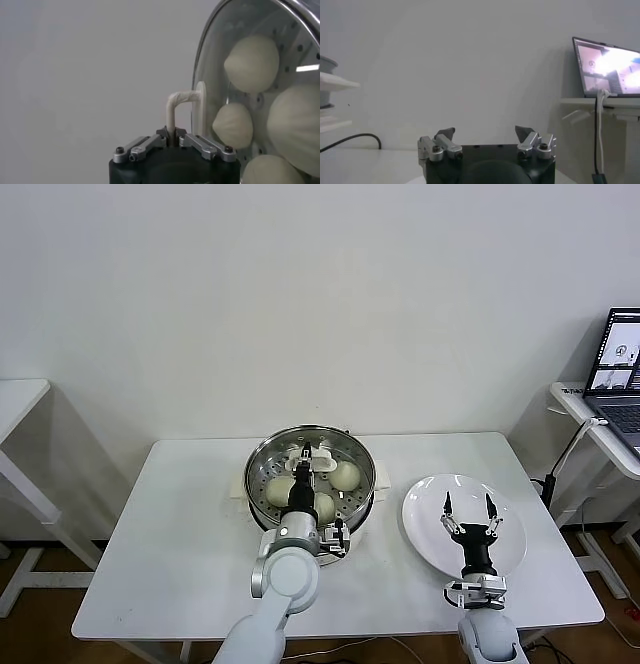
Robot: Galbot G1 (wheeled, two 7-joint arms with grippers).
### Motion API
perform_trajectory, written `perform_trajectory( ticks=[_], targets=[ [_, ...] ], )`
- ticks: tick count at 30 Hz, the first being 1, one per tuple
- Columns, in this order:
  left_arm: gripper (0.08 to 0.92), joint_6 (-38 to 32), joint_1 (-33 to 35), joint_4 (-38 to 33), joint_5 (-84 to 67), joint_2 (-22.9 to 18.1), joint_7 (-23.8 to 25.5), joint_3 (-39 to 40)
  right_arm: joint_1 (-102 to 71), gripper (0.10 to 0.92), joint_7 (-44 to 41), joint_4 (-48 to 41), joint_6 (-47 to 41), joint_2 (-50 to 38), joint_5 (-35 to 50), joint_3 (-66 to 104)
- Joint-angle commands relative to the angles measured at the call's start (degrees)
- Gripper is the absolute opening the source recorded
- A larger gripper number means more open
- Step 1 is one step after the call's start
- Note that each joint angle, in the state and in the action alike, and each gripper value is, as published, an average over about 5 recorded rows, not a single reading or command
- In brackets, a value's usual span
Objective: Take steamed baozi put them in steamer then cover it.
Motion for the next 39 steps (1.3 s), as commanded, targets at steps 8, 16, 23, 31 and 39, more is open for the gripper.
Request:
perform_trajectory(
  ticks=[8, 16, 23, 31, 39],
  targets=[
    [0.457, 0.0, 1.7, -3.9, -1.7, 1.2, -0.1, -0.1, 0.0, 0.823, 0.0, 0.1, 0.1, -0.1, 0.0, -0.1],
    [0.578, -0.4, 5.2, -9.9, -4.2, 4.0, 0.8, 0.4, 0.2, 0.823, 0.1, 0.9, -0.1, -0.2, -0.5, -0.5],
    [0.675, -0.2, 8.6, -18.9, -9.4, 8.9, 1.1, 0.2, -1.2, 0.823, 0.6, 4.0, -3.0, -0.8, 0.1, -1.2],
    [0.819, -2.7, 17.8, -31.5, -35.0, 17.1, -5.6, -11.7, -3.5, 0.823, 3.6, 9.9, -12.0, -2.3, 7.2, -3.6],
    [0.823, -21.8, 23.9, -21.6, -75.7, 14.9, -22.3, -34.2, -5.7, 0.823, 1.7, 12.6, -13.0, -2.6, 12.3, -3.7]
  ],
)
